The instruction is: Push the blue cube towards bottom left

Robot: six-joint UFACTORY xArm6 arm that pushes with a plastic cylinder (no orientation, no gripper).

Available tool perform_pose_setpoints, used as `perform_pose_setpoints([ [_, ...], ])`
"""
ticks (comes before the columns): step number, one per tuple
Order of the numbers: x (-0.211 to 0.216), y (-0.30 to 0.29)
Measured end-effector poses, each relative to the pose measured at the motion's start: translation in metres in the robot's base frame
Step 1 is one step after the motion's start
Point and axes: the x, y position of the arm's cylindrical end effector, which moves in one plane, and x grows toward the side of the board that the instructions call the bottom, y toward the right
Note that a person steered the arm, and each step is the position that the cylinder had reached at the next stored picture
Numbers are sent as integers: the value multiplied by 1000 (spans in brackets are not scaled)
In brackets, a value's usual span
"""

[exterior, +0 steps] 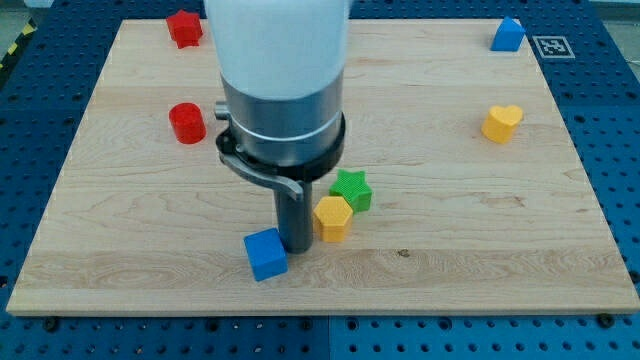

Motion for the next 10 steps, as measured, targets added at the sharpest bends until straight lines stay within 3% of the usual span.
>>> perform_pose_setpoints([
  [3,36,2],
  [7,18,-53],
  [10,6,-61],
])
